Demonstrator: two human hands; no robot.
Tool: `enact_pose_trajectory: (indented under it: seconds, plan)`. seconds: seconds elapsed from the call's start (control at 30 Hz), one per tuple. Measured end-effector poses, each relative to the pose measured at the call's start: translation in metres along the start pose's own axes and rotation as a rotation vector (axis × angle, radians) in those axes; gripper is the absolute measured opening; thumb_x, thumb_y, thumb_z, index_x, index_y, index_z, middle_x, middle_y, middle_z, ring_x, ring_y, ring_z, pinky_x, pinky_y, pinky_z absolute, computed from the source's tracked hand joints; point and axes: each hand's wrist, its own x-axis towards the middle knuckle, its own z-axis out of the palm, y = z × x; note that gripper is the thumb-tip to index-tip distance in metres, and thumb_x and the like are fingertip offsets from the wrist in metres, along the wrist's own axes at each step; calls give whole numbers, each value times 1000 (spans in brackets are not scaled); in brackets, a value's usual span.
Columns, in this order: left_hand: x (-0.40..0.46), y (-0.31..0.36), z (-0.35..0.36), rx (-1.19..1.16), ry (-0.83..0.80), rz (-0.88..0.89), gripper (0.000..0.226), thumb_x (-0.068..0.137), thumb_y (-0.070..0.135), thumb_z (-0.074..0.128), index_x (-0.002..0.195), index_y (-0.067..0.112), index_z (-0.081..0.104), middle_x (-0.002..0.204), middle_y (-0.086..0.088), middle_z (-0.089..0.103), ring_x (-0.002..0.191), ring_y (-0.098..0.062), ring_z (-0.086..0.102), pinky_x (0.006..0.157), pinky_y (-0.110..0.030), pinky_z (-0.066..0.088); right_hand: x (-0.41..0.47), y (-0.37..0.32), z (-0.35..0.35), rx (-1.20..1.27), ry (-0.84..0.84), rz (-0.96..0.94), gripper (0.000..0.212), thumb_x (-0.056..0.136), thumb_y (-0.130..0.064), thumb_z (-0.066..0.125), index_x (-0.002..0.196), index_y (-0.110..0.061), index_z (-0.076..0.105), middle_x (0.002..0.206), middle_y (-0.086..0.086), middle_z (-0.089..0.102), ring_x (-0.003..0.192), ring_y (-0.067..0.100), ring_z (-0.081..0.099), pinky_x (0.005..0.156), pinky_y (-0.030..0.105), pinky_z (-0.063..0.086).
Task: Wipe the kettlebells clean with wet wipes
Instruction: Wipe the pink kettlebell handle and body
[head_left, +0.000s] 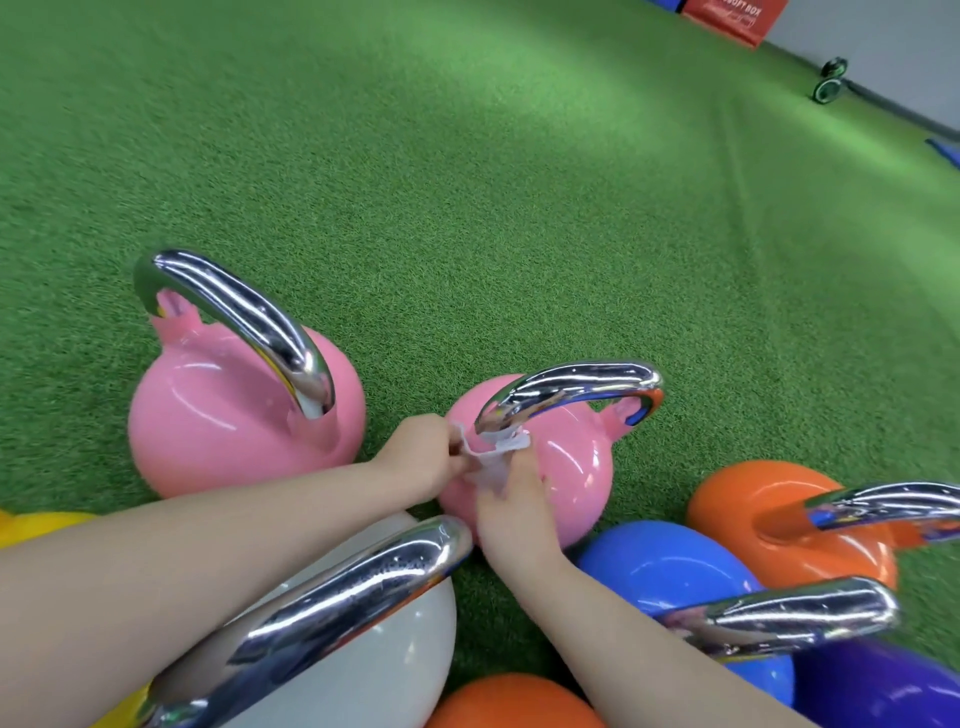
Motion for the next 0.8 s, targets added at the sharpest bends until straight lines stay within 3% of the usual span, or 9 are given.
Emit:
enact_pose_trajectory:
  seconds: [0.1,0.17,0.23,0.33,0.4,0.53,0.63,0.7,0.8]
  plan:
    - [3,4,-11,-22,119,119,28,77,32,72,88,6,70,79,-7,59,74,-20,50,65,-30,30,2,-13,-10,282,38,60,21,93,-16,50,112,-25,49,106,-8,62,111,10,56,94,19,42]
    - [3,9,-16,-40,147,192,28,74,31,76,86,5,71,81,-7,60,76,-20,53,66,-28,34,4,-20,-27,431,-13,57,15,97,-11,46,106,-21,52,89,-11,60,77,-19,58,64,-1,39]
    - [1,13,-21,-99,169,242,26,72,30,77,87,10,73,79,-1,60,72,-14,53,62,-17,34,9,-19,-38,484,-31,38,13,97,-12,46,100,-18,57,81,-14,59,59,-21,53,55,-3,36]
    - [-1,21,-26,-175,185,302,18,72,27,77,88,19,72,70,12,53,63,0,45,59,-13,31,14,-18,-43,579,-9,53,13,95,-18,51,93,-18,64,88,-6,69,87,4,62,78,9,44]
    - [-1,30,-31,-155,185,357,17,74,29,75,85,18,70,67,11,50,61,-2,43,58,-17,29,18,-21,-46,757,20,97,14,94,-18,52,89,-13,64,89,2,71,87,16,64,85,26,47]
    - [6,52,-43,0,152,378,38,79,40,68,59,18,45,59,3,41,58,-15,36,54,-30,22,24,-35,-63,1112,1,253,26,97,-27,44,87,-11,61,68,-1,71,68,9,65,70,22,48]
    - [16,75,-48,76,108,359,47,86,43,58,55,19,32,55,3,33,52,-14,29,50,-30,19,28,-47,-80,1274,42,434,34,93,-42,48,90,-11,61,70,2,70,74,14,64,80,27,49]
    - [24,89,-50,75,47,343,47,90,43,52,55,18,32,54,2,33,50,-14,28,50,-31,20,31,-50,-91,1270,89,491,39,90,-48,49,93,-11,60,79,4,68,80,16,62,94,30,45]
    - [33,95,-51,-31,-56,331,47,95,42,43,56,19,33,51,2,31,46,-11,30,48,-26,23,25,-43,-109,1154,50,515,54,92,-59,36,93,-10,60,87,4,66,84,18,59,90,34,41]
